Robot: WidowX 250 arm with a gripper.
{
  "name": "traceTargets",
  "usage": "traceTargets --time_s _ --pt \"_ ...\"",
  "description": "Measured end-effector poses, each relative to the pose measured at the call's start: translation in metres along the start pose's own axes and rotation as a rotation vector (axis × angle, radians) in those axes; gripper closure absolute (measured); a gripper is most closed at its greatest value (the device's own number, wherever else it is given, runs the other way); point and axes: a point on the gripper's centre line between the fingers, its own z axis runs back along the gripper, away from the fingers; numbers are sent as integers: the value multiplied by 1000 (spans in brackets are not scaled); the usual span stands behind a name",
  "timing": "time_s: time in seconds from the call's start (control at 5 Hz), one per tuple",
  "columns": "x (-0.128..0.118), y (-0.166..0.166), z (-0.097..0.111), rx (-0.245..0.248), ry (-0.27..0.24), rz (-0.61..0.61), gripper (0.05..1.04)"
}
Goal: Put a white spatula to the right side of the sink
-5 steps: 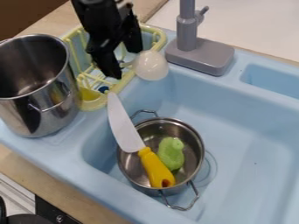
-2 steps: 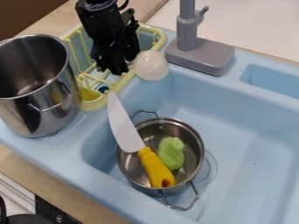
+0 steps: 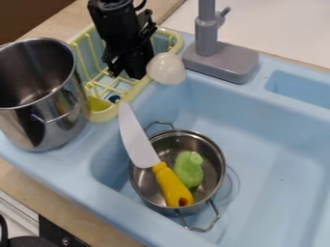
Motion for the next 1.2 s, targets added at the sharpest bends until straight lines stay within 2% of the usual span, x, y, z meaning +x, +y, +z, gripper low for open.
traceTargets --time_s 0.2,0.4,0.6,0.8,1.0,1.2 --pt "0 -1 0 20 -1 -7 912" --pt "-1 0 8 17 18 23 914" --pt "0 0 30 -18 10 75 992" --pt "0 1 51 -58 -18 85 1025" --pt "-9 4 65 -72 -25 59 1026" --pt "-22 6 84 -114 -48 12 1026"
